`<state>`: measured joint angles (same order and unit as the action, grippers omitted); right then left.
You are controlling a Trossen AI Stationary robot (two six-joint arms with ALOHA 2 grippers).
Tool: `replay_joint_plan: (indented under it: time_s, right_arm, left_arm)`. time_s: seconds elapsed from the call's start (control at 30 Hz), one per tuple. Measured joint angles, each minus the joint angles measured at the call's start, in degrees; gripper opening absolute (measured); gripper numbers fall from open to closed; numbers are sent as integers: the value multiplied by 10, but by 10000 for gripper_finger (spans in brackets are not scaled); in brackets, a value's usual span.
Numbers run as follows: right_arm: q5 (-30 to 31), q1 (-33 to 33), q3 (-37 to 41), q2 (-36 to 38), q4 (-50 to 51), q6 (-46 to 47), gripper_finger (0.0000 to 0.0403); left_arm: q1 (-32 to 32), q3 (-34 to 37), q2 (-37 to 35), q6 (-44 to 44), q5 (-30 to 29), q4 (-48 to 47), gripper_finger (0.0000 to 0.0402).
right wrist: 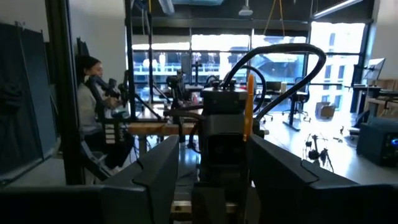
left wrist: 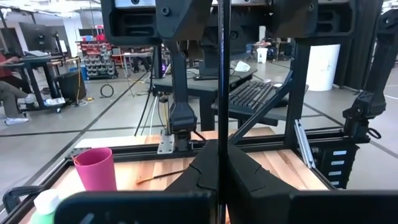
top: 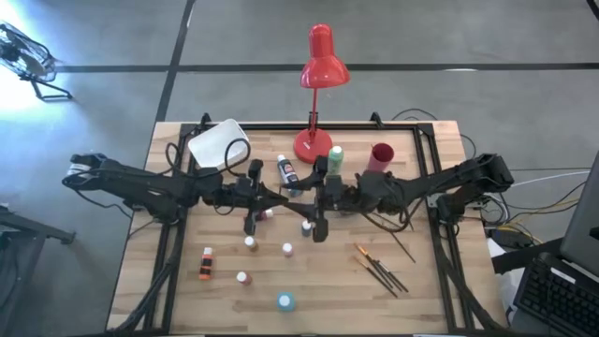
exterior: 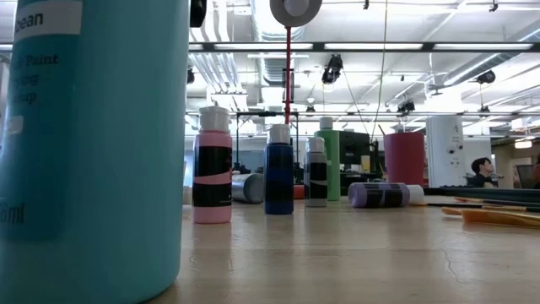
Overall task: Pick & Place Paint Supplies
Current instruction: Put the gold paintbrush into the pink cup
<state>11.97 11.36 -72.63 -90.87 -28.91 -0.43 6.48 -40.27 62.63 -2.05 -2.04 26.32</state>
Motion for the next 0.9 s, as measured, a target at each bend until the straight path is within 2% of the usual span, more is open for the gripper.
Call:
replay_joint_plan:
  time_s: [0.2, 0.53, 0.9]
  right_arm:
    - [24, -3, -12, 0, 18, -10, 169]
    - [34, -9, -12, 3, 10, -15, 186]
    - [32, -9, -13, 0, -4, -15, 133]
  left_arm:
    - [0, -4, 0, 3, 11, -4, 7]
    - [0, -4, 0, 3, 12, -3, 7]
    - [0, -4, 0, 3, 11, -3, 7]
